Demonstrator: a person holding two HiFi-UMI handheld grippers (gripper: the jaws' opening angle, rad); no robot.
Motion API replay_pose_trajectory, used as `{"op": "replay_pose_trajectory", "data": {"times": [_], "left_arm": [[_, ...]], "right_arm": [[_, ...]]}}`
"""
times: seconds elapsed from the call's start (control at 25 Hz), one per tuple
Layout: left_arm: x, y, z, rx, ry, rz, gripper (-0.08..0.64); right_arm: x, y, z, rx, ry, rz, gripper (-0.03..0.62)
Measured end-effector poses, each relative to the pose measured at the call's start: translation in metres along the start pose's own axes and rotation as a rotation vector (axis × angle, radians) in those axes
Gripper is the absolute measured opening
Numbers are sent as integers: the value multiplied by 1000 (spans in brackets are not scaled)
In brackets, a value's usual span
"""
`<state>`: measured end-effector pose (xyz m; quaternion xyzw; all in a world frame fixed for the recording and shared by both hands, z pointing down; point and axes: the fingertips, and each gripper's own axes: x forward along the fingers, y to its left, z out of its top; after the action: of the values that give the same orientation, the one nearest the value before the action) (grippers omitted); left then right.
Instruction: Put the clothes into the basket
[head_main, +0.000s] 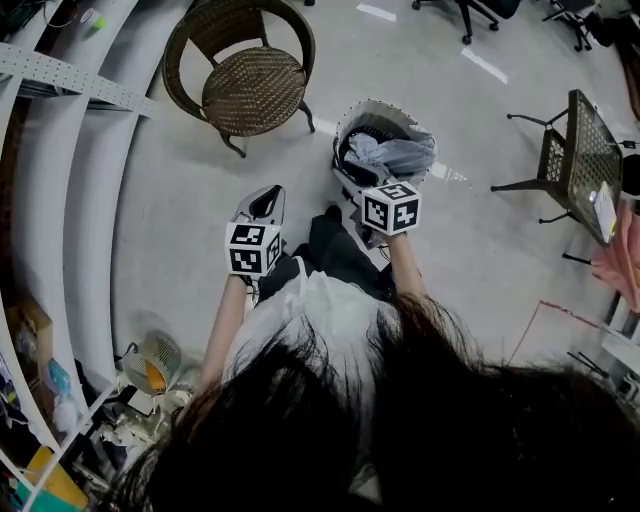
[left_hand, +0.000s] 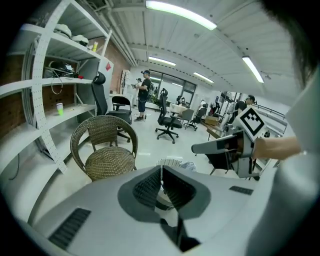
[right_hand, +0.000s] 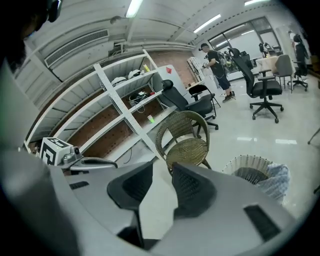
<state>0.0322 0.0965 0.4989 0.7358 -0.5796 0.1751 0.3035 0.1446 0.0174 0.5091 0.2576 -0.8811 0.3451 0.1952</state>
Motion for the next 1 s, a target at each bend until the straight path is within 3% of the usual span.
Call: {"op": "replay_pose_trajectory", "data": {"times": [0.2, 0.6, 1.0], "left_arm": [[-39, 26, -8, -59, -62, 17, 21], [-107, 41, -40, -47, -117, 2, 21], [-148, 46, -58, -24, -162, -5, 21]], "right_arm": [[9, 58, -11, -18, -11, 37, 121], [6, 156, -50, -86, -38, 79, 98], [-3, 210, -82, -166, -39, 90, 63]]}}
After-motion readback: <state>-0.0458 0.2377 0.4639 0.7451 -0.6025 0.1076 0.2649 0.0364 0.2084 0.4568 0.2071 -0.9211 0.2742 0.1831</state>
